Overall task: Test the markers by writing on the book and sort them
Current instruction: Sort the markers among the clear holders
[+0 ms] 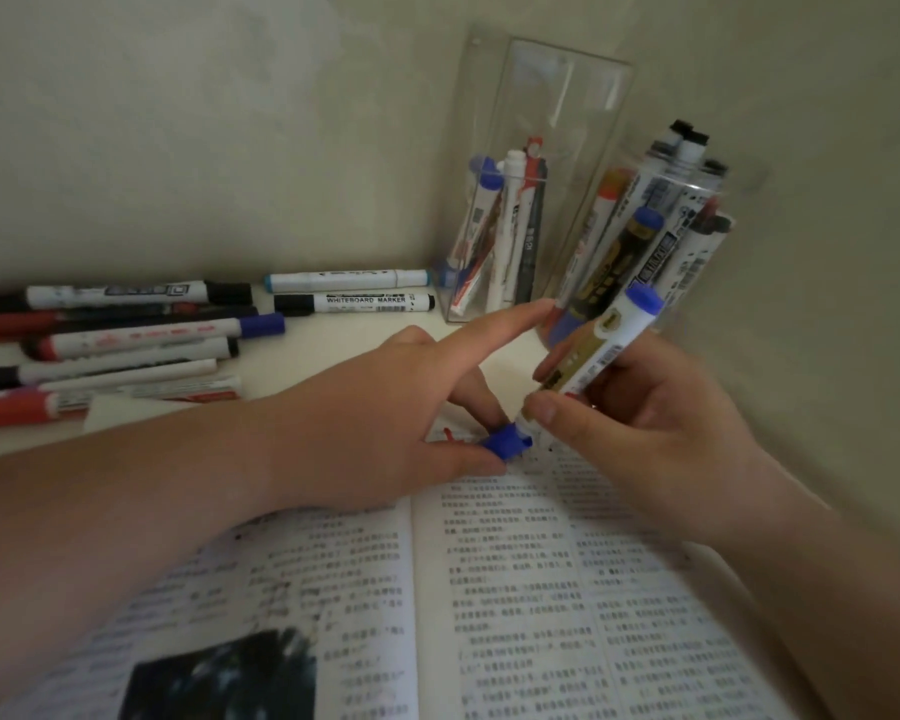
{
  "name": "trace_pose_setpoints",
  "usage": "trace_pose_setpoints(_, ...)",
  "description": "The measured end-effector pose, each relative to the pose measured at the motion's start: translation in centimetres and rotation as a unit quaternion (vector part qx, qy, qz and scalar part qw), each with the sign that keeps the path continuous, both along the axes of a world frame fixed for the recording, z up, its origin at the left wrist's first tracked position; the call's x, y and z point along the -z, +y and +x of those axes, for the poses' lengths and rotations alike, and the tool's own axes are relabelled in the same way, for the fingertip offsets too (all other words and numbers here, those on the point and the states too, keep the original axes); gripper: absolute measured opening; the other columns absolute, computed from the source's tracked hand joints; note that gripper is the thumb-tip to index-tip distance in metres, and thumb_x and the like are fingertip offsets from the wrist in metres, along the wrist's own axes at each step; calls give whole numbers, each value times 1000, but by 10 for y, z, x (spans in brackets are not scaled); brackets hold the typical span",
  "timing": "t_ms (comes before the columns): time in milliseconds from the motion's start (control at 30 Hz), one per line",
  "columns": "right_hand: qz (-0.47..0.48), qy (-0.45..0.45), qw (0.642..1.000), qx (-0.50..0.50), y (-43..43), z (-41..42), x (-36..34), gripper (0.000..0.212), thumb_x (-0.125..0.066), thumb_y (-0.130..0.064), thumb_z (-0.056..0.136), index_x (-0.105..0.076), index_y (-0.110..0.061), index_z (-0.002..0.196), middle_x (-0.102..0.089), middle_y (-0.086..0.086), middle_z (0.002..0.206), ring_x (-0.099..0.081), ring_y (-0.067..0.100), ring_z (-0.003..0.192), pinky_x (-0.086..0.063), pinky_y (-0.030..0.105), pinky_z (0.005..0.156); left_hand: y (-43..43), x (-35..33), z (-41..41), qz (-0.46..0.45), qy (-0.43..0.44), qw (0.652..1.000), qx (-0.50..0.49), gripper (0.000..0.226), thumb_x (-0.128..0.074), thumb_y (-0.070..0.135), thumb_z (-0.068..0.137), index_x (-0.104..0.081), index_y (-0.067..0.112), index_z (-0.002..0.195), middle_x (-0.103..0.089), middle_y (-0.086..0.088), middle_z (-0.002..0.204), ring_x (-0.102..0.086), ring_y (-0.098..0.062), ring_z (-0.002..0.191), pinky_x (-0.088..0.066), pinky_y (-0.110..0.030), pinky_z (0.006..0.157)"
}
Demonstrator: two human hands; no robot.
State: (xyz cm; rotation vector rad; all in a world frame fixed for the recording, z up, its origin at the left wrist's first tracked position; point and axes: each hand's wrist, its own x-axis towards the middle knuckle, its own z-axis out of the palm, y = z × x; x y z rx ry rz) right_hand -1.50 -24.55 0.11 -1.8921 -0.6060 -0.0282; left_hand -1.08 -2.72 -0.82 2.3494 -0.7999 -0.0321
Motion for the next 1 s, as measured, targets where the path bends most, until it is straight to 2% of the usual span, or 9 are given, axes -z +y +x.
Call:
trace_pose_setpoints(100,34,-17,999,-18,3,0,-2,12,-78,-27,83,-71,-19,90,-66,10,72,-56,14,56,-47,22,55,-1,0,0,-35,38,999,-2,104,-77,39,84,6,75,136,-68,32,101,-56,8,111,-39,-31,109)
trace_pose_setpoints(200,88,-16,996,-15,8,-2,-1,10,-75,-18,83,-69,-16,91,-70,-4,68,-61,4,54,-47,13,53,0,1,0,-68,60,996,-7,102,-79,34,83,-3,71,141,-70,27,101,-61,10,107,-44,-31,107)
trace_pose_setpoints(267,99,-24,995,1,9,-1,0,10,-74,-19,83,-68,-15,89,-70,-6,67,-61,5,53,-47,14,52,0,2,1,-70,63,995,-13,99,-78,34,84,-7,68,144,-70,27,102,-60,11,107,-43,-26,106)
trace_pose_setpoints(400,111,-17,994,2,11,0,0,8,-73,-16,82,-68,-13,87,-70,-6,67,-62,4,54,-47,13,52,2,0,3,-56,73,996,-9,87,-74,33,89,-15,62,147,-70,30,104,-58,13,108,-39,-8,97)
trace_pose_setpoints(500,45,-23,999,-7,11,0,-2,5,-72,-20,82,-71,-19,86,-71,-1,71,-62,6,57,-48,14,55,2,0,2,-45,70,996,-7,83,-71,33,92,-16,61,148,-69,32,105,-55,17,108,-33,1,92)
trace_pose_setpoints(633,2,-11,1000,-1,11,0,-4,6,-77,-26,81,-72,-26,84,-72,8,78,-61,9,59,-49,19,57,3,-1,2,-49,78,996,-9,85,-71,32,91,-14,61,148,-69,31,106,-56,17,107,-38,-14,98)
trace_pose_setpoints(700,1,-3,1000,2,12,1,-6,6,-74,-26,78,-73,-25,83,-72,7,75,-60,8,57,-49,18,56,3,-1,2,-48,77,996,-10,87,-72,32,91,-14,60,149,-69,30,105,-56,16,107,-38,-15,98)
trace_pose_setpoints(867,-44,-5,999,7,15,3,-7,4,-75,-16,85,-72,-13,83,-69,11,71,-59,11,54,-48,22,53,2,-1,1,-62,79,995,-11,86,-73,34,90,-15,62,147,-70,27,105,-59,14,106,-41,-12,96)
trace_pose_setpoints(1000,-64,6,998,20,20,5,-7,6,-73,-10,89,-71,-5,86,-70,14,72,-65,26,60,-53,30,54,1,1,1,-109,81,991,-19,75,-74,34,89,-28,64,139,-73,22,101,-64,7,103,-47,-30,102)
